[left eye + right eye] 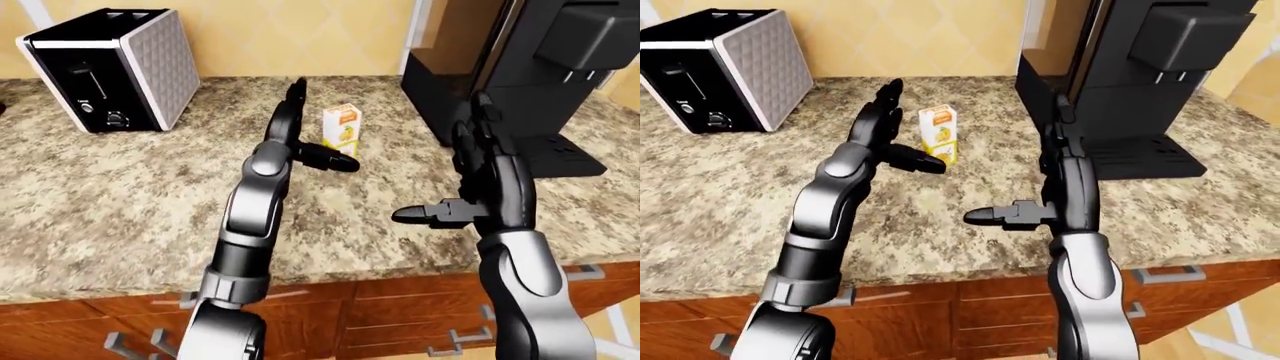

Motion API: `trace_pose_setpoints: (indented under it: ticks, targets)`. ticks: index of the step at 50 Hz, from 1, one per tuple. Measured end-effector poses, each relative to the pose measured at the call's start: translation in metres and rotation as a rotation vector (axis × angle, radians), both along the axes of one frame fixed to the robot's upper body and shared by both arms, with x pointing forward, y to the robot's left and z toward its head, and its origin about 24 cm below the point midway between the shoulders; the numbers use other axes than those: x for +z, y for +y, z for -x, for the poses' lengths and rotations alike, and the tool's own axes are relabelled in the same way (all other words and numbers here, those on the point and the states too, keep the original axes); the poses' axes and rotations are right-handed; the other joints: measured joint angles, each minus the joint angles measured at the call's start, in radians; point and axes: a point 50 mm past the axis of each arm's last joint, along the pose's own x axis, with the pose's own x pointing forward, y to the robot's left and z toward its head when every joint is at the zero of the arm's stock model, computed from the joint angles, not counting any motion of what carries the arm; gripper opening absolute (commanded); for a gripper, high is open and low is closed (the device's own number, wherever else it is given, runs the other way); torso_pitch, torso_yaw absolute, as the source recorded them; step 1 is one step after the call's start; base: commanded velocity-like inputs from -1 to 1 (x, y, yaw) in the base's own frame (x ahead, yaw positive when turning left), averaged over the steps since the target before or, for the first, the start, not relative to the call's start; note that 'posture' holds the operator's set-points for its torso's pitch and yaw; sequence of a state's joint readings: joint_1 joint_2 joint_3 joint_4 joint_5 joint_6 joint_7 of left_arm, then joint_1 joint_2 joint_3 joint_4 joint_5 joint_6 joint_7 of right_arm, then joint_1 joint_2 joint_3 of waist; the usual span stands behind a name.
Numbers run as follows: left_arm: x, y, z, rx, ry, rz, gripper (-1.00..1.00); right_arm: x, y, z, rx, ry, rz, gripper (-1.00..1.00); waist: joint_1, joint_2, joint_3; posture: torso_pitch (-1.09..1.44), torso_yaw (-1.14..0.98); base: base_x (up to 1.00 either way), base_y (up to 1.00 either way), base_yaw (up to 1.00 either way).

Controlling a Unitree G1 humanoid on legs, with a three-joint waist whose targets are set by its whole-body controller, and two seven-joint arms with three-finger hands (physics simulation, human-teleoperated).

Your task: Move the drinks to the dining counter.

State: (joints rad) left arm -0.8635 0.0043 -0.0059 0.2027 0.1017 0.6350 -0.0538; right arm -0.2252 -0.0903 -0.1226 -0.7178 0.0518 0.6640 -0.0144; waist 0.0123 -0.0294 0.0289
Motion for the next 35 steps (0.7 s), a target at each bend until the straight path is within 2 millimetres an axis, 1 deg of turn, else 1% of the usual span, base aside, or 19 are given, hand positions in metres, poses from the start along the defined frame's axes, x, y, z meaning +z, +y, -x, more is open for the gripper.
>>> trace_pose_setpoints:
  ticks: [4, 16, 21, 23, 26, 29, 30, 31, 32, 34, 35]
  targets:
    - [-0.007, -0.002, -0.012, 0.005, 0.017, 0.002, 1.0, -0.001, -0.001, -0.001, -0.004, 0.001, -0.002, 1.0, 0.0, -0.001, 0.0, 0.0, 0.0, 0.0, 0.0, 0.0]
    - [-0.003, -0.019, -0.03, -0.026, 0.005, -0.001, 1.0, -0.009, -0.003, -0.002, -0.005, 0.012, -0.001, 1.0, -0.002, 0.0, -0.008, 0.0, 0.0, 0.0, 0.0, 0.0]
    - [-0.014, -0.013, -0.04, 0.004, 0.029, -0.004, 1.0, -0.005, -0.002, -0.001, -0.001, -0.002, -0.001, 1.0, -0.004, 0.001, -0.013, 0.0, 0.0, 0.0, 0.0, 0.0]
    - [-0.019, -0.01, -0.04, 0.016, 0.039, -0.004, 0.75, -0.004, -0.002, 0.0, -0.002, -0.005, -0.001, 1.0, -0.004, 0.001, -0.014, 0.0, 0.0, 0.0, 0.0, 0.0]
    - [-0.019, -0.01, -0.04, 0.019, 0.036, -0.002, 0.27, -0.004, -0.001, -0.001, -0.001, -0.004, -0.001, 1.0, -0.003, -0.001, -0.012, 0.0, 0.0, 0.0, 0.0, 0.0]
    - [-0.015, -0.014, -0.039, 0.009, 0.019, -0.001, 0.06, -0.006, 0.001, -0.002, 0.007, 0.005, -0.001, 1.0, -0.003, -0.002, -0.014, 0.0, 0.0, 0.0, 0.0, 0.0]
    - [-0.013, -0.015, -0.039, 0.004, 0.014, -0.001, 0.03, -0.007, 0.001, -0.002, 0.008, 0.008, -0.001, 1.0, -0.003, -0.002, -0.014, 0.0, 0.0, 0.0, 0.0, 0.0]
    - [-0.012, -0.016, -0.039, 0.0, 0.01, -0.001, 0.04, -0.007, 0.001, -0.002, 0.009, 0.009, -0.002, 1.0, -0.003, -0.002, -0.015, 0.0, 0.0, 0.0, 0.0, 0.0]
    - [-0.011, -0.017, -0.039, -0.001, 0.007, -0.002, 0.0, -0.007, 0.001, -0.002, 0.009, 0.009, -0.002, 1.0, -0.003, -0.002, -0.016, 0.0, 0.0, 0.0, 0.0, 0.0]
    - [-0.011, -0.018, -0.04, 0.003, 0.003, -0.005, -0.13, -0.007, 0.001, -0.001, 0.009, 0.007, -0.002, 1.0, -0.004, -0.001, -0.018, 0.0, 0.0, 0.0, 0.0, 0.0]
    - [-0.011, -0.018, -0.04, 0.008, 0.002, -0.007, -0.24, -0.007, 0.001, -0.001, 0.008, 0.006, -0.003, 1.0, -0.004, -0.001, -0.02, 0.0, 0.0, 0.0, 0.0, 0.0]
